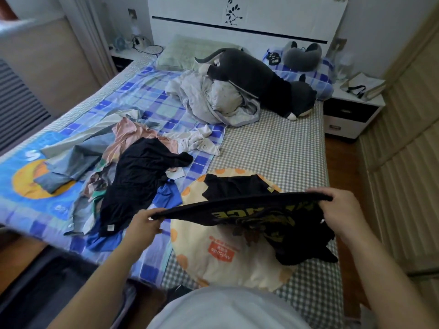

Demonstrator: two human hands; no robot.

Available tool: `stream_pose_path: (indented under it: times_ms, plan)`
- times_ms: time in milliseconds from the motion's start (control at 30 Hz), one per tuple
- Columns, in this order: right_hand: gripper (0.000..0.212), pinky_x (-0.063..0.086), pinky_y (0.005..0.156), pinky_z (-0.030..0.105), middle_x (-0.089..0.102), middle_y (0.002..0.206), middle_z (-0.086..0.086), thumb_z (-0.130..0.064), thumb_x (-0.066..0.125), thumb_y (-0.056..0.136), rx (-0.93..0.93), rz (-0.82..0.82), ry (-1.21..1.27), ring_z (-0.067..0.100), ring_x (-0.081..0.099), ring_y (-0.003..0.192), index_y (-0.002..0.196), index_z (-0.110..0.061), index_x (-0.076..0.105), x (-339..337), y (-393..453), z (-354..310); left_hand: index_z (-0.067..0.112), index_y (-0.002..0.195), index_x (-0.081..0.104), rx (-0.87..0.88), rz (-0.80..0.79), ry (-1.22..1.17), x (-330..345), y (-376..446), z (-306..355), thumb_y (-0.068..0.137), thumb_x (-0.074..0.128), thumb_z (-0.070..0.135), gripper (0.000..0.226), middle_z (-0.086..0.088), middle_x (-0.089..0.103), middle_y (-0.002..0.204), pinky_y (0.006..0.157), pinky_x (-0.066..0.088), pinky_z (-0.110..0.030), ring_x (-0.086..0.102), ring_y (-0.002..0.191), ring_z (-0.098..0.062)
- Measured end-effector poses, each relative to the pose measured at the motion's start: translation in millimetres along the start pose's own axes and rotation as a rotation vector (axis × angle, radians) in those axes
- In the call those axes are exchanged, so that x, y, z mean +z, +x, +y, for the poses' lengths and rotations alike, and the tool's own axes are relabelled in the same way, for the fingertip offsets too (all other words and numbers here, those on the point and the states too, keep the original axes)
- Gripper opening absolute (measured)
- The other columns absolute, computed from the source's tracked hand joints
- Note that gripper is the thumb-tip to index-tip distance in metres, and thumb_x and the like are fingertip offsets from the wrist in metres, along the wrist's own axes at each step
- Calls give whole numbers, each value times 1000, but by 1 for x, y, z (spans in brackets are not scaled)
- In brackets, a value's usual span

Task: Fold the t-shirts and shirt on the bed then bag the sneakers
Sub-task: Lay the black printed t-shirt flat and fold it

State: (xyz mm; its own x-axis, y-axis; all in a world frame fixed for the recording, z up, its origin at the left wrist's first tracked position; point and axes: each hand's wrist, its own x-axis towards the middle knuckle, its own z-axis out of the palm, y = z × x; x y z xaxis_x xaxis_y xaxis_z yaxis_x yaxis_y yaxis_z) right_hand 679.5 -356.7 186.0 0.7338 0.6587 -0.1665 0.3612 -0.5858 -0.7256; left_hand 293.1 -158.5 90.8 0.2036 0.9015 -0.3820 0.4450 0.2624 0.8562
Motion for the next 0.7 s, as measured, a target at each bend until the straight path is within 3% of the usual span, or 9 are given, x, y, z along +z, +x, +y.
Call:
stream_pose_path:
  times_ms: [100,167,233,300,400,500,567,633,700]
  plan:
    - [39,46,64,17,73,79,-18,-2,68,90,44,-414,-236,2,66,79,80,-39,73,18,-16,16,6,107,70,-258,-153,-166,-19,0,-21,101,46,-6,28,-10,58,72,59,56,-33,54,58,-23]
    - [39,42,55,13,67,60,-23,-9,75,88,115,-584,-355,-4,61,64,68,-42,70,33,-33,33,0,111,67,-372,-224,-257,-32,2,-38,99,42,-12,30,-16,68,79,65,62,-33,65,61,-25]
    - [46,38,52,12,61,51,-23,-12,77,88,192,-680,-410,-7,55,55,53,-39,66,52,-53,53,-3,113,66,-445,-244,-328,-44,7,-57,98,43,-10,28,-22,75,95,78,62,-37,74,78,-28]
    - [45,33,50,13,56,46,-21,-12,76,89,270,-721,-413,-6,50,50,51,-32,63,74,-76,72,-3,112,67,-552,-283,-394,-56,11,-75,98,45,1,27,-23,74,107,83,58,-40,73,91,-30]
    - [35,35,54,17,57,58,-13,-16,75,90,370,-739,-447,2,51,61,59,-27,64,108,-111,96,-2,107,68,-700,-305,-385,-71,14,-106,99,45,9,27,-24,73,107,72,64,-38,72,86,-32]
    - [20,53,83,25,72,100,-7,-11,69,94,449,-651,-388,13,65,97,89,-27,79,142,-151,121,5,112,63,-788,-331,-222,-83,20,-143,102,46,-4,22,-19,69,105,55,62,-33,73,70,-28]
    - [29,48,101,34,62,132,-3,-5,61,99,507,-525,-358,22,57,125,120,-20,74,155,-179,134,4,115,59,-861,-372,-70,-91,23,-163,101,46,-8,23,-18,68,98,49,60,-32,71,68,-27]
    - [39,43,104,38,51,147,9,4,51,100,548,-310,-351,30,48,135,134,-10,64,159,-207,140,5,118,58,-904,-434,91,-100,26,-180,100,48,-8,24,-15,68,97,48,59,-32,70,70,-27]
    - [47,42,106,47,48,148,22,13,48,94,590,-15,-380,39,45,135,137,-1,59,157,-239,146,9,119,57,-928,-497,225,-108,31,-194,99,53,-6,25,-12,68,98,54,58,-35,71,64,-25]
